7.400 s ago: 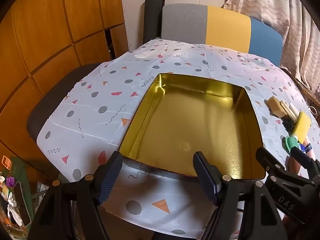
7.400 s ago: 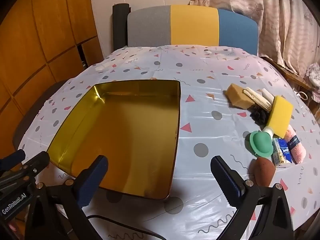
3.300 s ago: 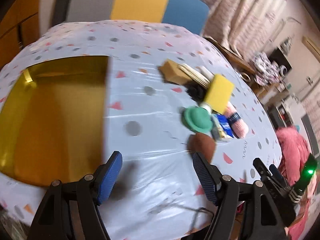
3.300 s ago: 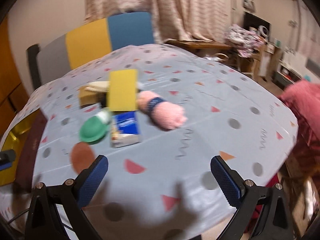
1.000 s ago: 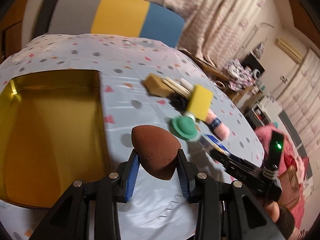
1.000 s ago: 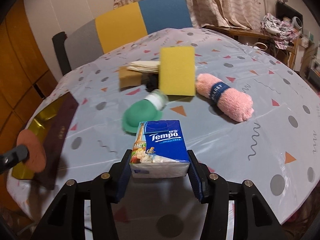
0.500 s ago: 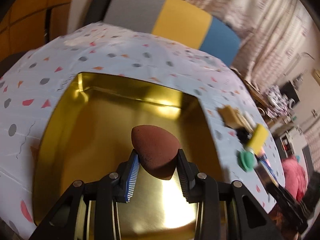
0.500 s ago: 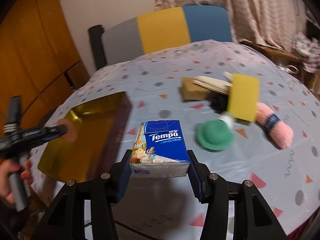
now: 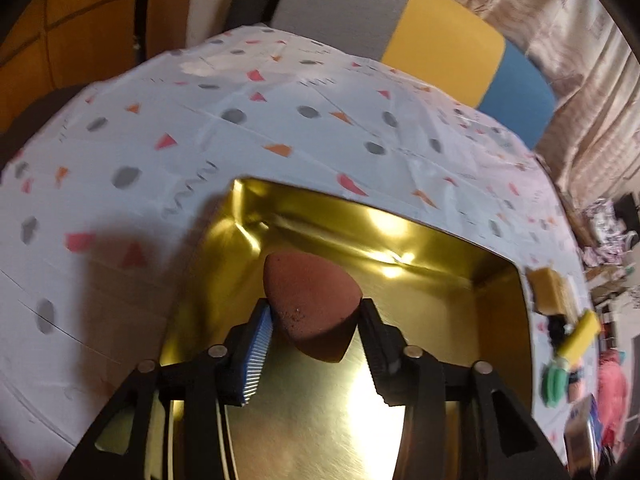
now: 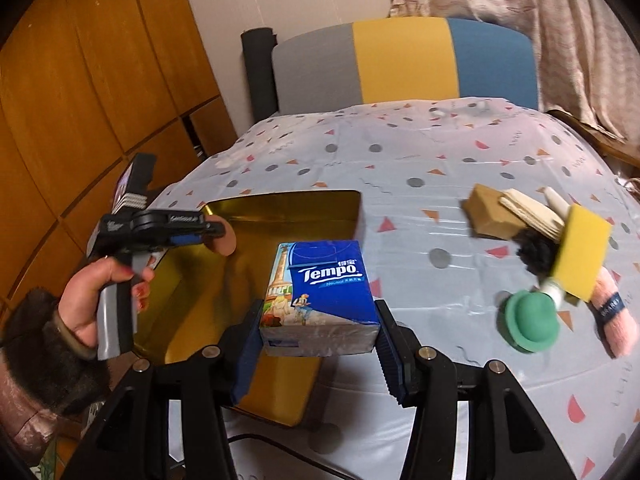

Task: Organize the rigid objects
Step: 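Lower the brown sponge into the tray with the left tool while the right tool drops the tissues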

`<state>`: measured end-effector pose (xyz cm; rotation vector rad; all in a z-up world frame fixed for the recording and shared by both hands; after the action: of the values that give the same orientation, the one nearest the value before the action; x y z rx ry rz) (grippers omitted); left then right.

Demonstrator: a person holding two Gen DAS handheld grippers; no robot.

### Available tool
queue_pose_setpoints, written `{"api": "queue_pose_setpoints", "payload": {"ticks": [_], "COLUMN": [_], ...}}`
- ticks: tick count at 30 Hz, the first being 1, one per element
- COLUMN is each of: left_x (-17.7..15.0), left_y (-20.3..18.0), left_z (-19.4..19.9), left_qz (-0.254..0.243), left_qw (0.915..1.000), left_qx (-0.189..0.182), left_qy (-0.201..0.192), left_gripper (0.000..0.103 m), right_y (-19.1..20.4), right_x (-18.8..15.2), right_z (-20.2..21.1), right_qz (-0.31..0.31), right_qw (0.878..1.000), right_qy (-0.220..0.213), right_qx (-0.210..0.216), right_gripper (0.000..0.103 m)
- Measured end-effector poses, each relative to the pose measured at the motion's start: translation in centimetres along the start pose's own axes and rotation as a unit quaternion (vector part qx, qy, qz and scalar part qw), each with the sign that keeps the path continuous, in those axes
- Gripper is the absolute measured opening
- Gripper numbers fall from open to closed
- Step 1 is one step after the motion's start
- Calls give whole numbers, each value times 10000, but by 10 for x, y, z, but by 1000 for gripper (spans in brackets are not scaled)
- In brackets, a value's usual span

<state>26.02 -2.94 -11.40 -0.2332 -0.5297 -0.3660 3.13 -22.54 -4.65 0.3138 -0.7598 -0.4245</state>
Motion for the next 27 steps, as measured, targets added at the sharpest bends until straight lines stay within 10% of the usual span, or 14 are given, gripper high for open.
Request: {"api": "queue_pose_setpoints", "payload": {"ticks": [11, 27], "left_x": [-2, -112], "left_y": [36, 29], "left_z": [76, 112], "left_qz": [131, 742], "left_qw": [9929, 9930], "left_qx": [670, 103], "left_qy": [-978, -913], "left_gripper": [48, 48], "right_y": [40, 106], "right_x": [1, 19], "right_z": [-44, -149], "right_qz": [241, 456], "right_qw": [9984, 9932], "right_qy": [448, 1016], "right_qx": [229, 328], "right_gripper": [53, 53]}}
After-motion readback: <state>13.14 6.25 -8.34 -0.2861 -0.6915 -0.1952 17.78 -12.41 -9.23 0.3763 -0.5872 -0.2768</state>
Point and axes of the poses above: each gripper's, at about its wrist camera, not at the fingertips, and z roughly against the way its jaws point, y to its left, x to its top, the point moved 5 cm from there along -z, roughly the way its jaws point, and after that the axes turned 15 degrees about -z, right-handed, at the moved point
